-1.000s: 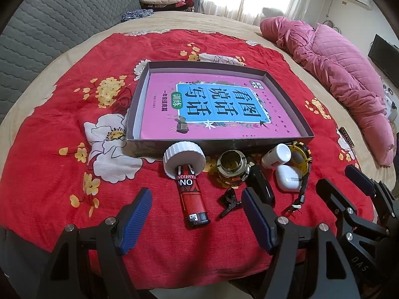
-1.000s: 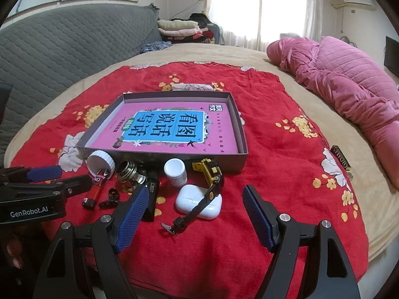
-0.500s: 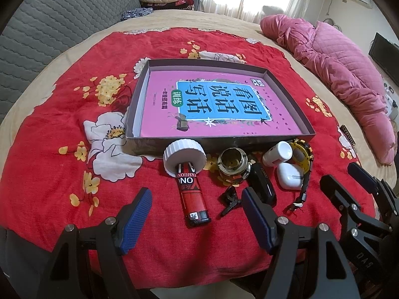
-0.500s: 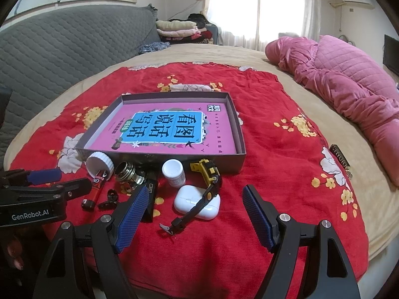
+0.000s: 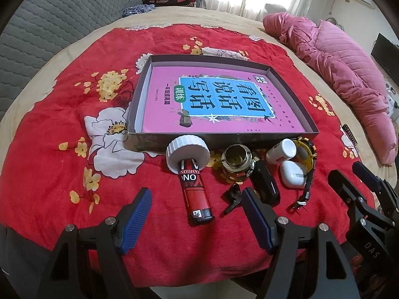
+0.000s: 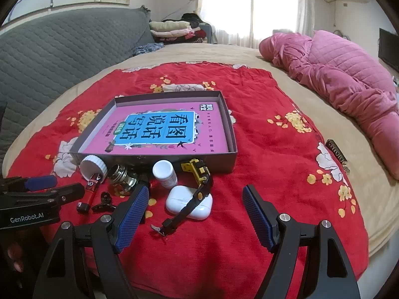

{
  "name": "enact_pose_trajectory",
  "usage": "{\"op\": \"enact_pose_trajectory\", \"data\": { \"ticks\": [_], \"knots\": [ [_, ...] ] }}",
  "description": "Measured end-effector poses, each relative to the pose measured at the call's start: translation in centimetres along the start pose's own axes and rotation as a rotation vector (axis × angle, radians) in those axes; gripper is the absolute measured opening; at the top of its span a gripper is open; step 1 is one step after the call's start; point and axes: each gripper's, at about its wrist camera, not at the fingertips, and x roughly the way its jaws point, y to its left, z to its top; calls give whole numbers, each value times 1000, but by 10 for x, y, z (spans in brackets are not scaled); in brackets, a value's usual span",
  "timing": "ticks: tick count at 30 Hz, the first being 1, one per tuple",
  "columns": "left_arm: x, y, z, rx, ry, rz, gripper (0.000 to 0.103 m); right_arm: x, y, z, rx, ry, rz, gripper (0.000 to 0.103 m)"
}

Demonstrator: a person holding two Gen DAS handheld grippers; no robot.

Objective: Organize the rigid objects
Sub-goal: 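Close the right tool on the black yellow-faced watch while the left tool grasps the red lighter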

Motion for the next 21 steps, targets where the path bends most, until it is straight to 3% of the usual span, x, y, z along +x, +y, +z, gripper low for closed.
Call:
{"op": "enact_pose_trajectory", "data": {
  "ticks": [12, 21],
  "knots": [
    [5, 10, -2, -26, 20, 12, 73, 4, -2, -1, 0, 9, -1, 79],
    [23, 23, -4, -74, 83, 26, 73, 13, -8, -3, 1, 23, -8, 79]
  ]
}}
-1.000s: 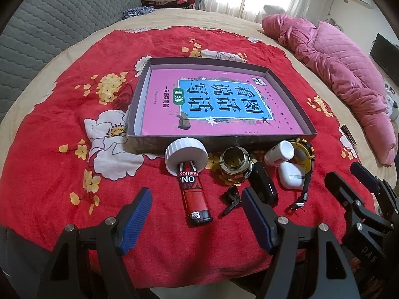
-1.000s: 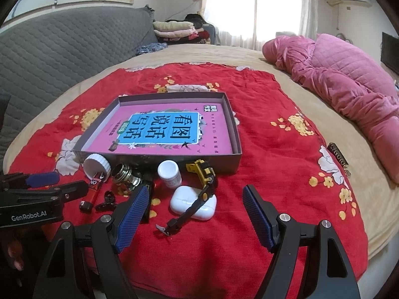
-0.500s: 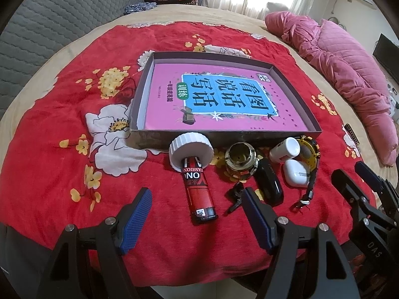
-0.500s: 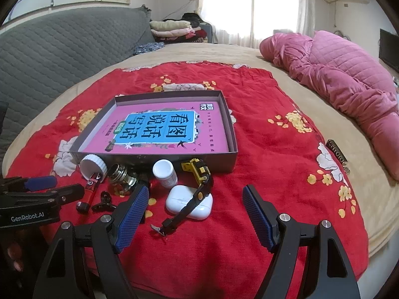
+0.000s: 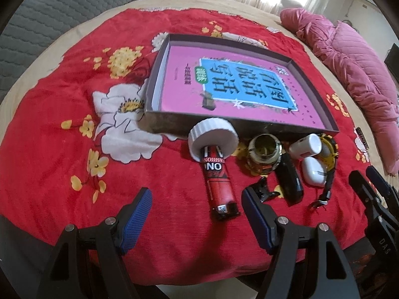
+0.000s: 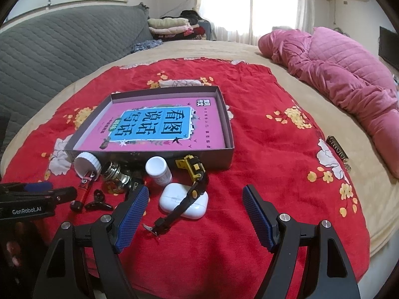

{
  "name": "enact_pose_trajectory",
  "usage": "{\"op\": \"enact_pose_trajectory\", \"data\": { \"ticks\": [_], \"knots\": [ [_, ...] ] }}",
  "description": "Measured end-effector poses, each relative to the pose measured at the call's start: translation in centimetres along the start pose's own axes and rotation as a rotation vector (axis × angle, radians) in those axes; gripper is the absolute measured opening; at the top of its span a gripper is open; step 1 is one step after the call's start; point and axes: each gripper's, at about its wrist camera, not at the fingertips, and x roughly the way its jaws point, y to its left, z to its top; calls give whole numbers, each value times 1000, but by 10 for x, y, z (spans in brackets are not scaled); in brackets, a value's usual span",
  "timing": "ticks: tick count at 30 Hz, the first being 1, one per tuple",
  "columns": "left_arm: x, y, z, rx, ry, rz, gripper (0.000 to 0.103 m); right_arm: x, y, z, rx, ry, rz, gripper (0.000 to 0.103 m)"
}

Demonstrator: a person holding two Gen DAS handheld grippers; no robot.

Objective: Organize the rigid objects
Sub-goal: 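Close the right tool on the black yellow-faced watch while the left tool grasps the red lighter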

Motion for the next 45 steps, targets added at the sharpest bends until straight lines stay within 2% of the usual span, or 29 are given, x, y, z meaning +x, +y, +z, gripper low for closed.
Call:
{"op": "enact_pose_trajectory", "data": {
  "ticks": [14, 19, 25, 27, 30, 37, 43, 45],
  "knots": [
    [19, -2, 2, 1, 33, 24, 72, 23, -14, 4, 20, 21, -24, 79],
    [26, -7, 8, 14, 39, 27, 64, 41, -13, 9, -9, 40, -60, 78],
    [31, -3, 12, -16, 45, -3, 52, 60, -12, 10, -42, 51, -68, 77],
    [32, -1, 13, -25, 44, -10, 48, 63, -13, 10, -37, 52, -50, 68],
    [34, -1, 14, -28, 50, -6, 46, 66, -14, 12, -36, 47, -29, 60],
    [40, -8, 16, 8, 63, 36, 46, 78, -7, 14, -80, 59, 19, 46],
    [49, -12, 21, 22, 92, 63, 46, 92, -4, 14, -99, 78, 60, 28],
    [50, -14, 22, 31, 95, 67, 45, 93, -5, 14, -89, 76, 73, 27]
  ]
}}
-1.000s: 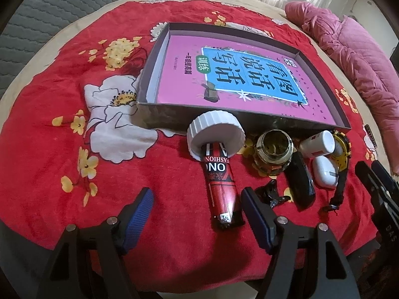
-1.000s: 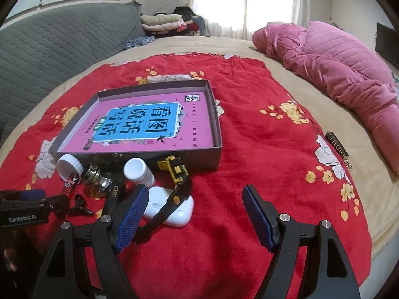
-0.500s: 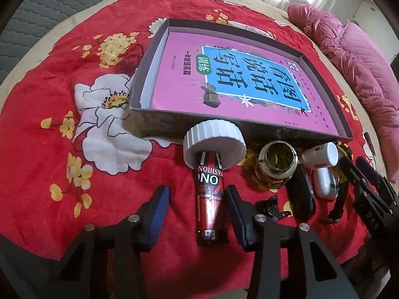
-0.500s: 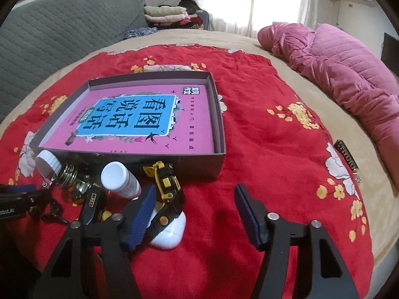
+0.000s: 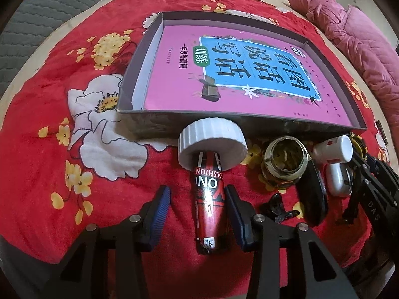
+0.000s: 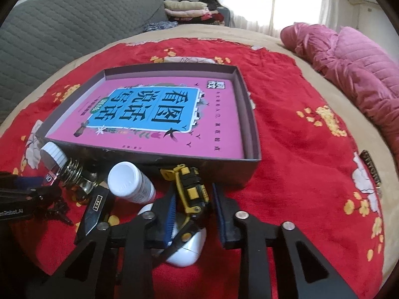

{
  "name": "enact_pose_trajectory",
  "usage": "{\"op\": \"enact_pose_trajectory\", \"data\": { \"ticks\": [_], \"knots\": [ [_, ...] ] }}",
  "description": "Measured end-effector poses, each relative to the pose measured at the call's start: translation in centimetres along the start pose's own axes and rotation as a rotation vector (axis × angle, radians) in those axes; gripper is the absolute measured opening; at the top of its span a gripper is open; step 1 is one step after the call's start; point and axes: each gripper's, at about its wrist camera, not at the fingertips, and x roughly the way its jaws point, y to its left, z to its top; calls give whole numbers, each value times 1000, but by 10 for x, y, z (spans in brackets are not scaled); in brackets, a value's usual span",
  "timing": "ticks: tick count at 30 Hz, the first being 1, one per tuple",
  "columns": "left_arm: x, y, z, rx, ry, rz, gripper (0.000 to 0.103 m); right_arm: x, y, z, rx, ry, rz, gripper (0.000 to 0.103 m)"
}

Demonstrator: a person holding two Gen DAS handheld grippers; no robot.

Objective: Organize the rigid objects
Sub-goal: 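Close the right tool on the black yellow-faced watch while the left tool grasps the red lighter, then lift the watch with the right tool toward the box while the left tool lifts the lighter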

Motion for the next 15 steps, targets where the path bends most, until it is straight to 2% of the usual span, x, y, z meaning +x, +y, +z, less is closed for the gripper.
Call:
{"op": "enact_pose_trajectory", "data": {
  "ticks": [2, 7, 15],
  "knots": [
    [0, -1, 1, 9, -2, 3, 41, -1, -4, -1, 17, -5, 21, 27],
    [-3, -4, 4, 61, -12, 12, 22, -5, -14, -1, 72, -17, 51, 26],
    [-15, 10, 2, 27, -11, -82, 22, -25, -20, -3, 114, -64, 140, 26]
  ]
}}
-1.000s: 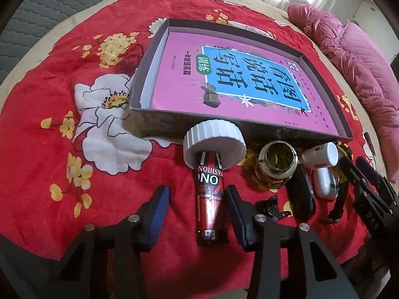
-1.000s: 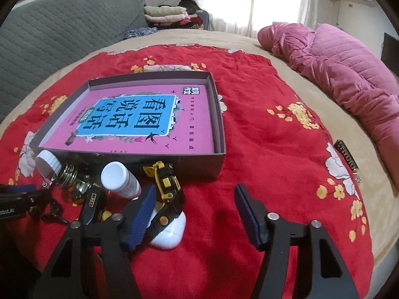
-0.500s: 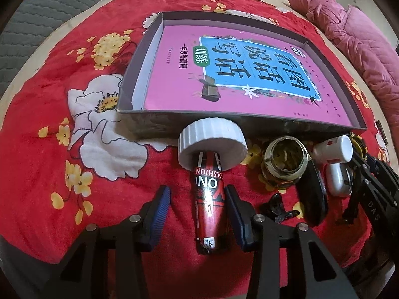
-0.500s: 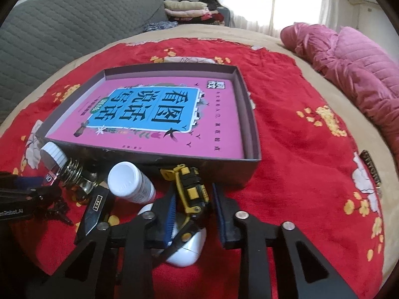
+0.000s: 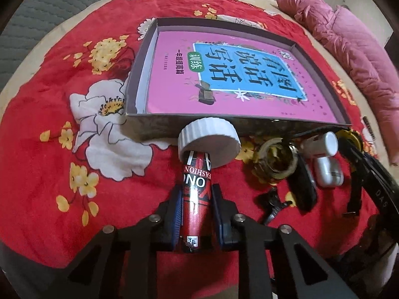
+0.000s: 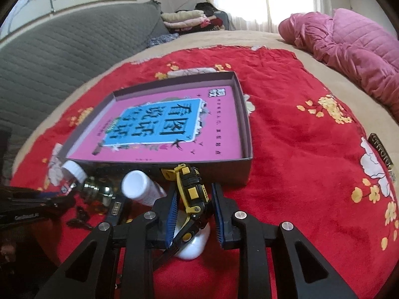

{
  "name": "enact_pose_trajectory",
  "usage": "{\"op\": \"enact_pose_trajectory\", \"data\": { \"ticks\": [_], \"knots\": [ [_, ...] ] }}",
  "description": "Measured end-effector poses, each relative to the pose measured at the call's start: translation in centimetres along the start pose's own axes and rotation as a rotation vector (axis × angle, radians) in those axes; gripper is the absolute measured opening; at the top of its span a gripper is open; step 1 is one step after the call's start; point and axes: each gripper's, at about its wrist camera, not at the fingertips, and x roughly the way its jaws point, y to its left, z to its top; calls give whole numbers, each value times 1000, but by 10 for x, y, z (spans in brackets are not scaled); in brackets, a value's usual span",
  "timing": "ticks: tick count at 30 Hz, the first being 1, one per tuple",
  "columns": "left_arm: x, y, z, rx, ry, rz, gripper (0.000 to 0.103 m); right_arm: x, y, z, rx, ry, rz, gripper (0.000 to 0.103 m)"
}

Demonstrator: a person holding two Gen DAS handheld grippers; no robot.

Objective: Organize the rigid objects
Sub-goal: 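Lift the watch with the right tool toward the box while the left tool lifts the lighter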

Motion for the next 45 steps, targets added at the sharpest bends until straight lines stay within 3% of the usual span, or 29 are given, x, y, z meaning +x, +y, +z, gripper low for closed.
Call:
{"op": "enact_pose_trajectory", "data": {
  "ticks": [9, 16, 35, 45],
  "knots": [
    [-25, -1, -4, -3, -48, -64, 22, -15, -3, 4, 48, -58, 59, 26],
    [-44, -8, -2, 23, -126, -57, 22, -21, -10, 6, 96, -82, 98, 26],
    [-50, 0, 22, -1, -232, -25, 22, -31, -14, 32, 168, -207, 61, 26],
    [-47, -4, 35, 10, -269, -7, 22, -20, -12, 42, 203, -224, 62, 26]
  ]
}}
